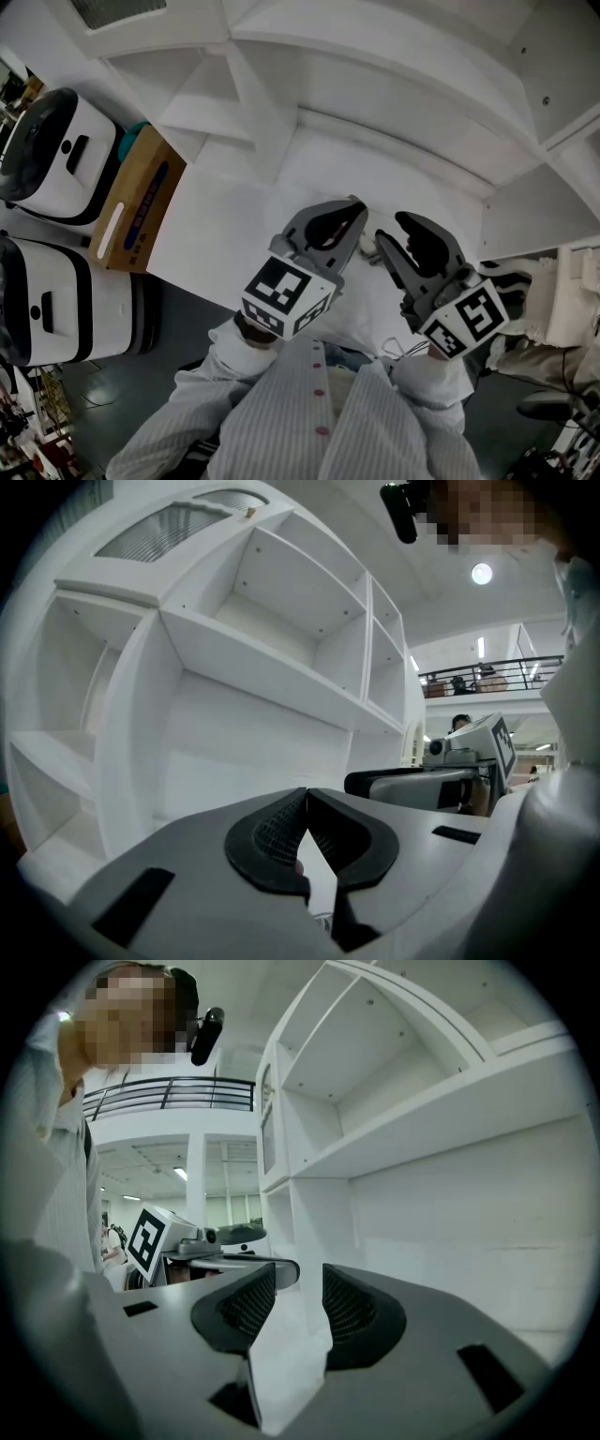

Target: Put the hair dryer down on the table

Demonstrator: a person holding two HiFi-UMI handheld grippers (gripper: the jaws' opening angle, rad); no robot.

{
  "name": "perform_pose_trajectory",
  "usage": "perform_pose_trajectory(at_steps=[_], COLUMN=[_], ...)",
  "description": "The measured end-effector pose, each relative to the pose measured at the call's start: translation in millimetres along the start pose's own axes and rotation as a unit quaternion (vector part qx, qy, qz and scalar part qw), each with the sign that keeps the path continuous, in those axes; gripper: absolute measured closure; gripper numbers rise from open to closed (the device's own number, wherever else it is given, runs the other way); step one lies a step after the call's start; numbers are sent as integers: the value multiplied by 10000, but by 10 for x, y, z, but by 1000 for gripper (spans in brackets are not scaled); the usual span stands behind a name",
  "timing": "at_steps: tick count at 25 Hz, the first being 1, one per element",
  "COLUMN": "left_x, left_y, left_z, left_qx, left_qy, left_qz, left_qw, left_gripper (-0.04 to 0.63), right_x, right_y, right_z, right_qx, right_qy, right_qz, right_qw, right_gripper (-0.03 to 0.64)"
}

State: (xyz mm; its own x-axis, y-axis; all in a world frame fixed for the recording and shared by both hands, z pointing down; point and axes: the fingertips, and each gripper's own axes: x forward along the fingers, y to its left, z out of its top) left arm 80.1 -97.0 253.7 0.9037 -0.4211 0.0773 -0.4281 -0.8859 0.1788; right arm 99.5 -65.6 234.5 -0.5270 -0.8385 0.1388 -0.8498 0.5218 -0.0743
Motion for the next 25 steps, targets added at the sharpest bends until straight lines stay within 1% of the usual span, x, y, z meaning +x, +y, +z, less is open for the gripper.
perform_pose_trajectory(at_steps=[7, 10, 16, 25], left_x=[-97, -103, -66, -34], left_y=[-203, -265, -387, -470], left_z=[270, 301, 379, 440], left_qx=[130, 101, 198, 227], left_qy=[-255, -277, -352, -412], left_qz=[-173, -248, -321, -438], left_qw=[9994, 9993, 9987, 9979], left_gripper=[584, 584, 584, 584], right_x=[-191, -248, -326, -350], right_y=[136, 140, 126, 116], right_z=[314, 377, 436, 433], right_qx=[103, 161, 218, 313], right_qy=[-554, -652, -693, -688], right_qz=[-57, -94, -97, -68], right_qw=[9984, 9977, 9973, 9971], right_gripper=[543, 568, 595, 604])
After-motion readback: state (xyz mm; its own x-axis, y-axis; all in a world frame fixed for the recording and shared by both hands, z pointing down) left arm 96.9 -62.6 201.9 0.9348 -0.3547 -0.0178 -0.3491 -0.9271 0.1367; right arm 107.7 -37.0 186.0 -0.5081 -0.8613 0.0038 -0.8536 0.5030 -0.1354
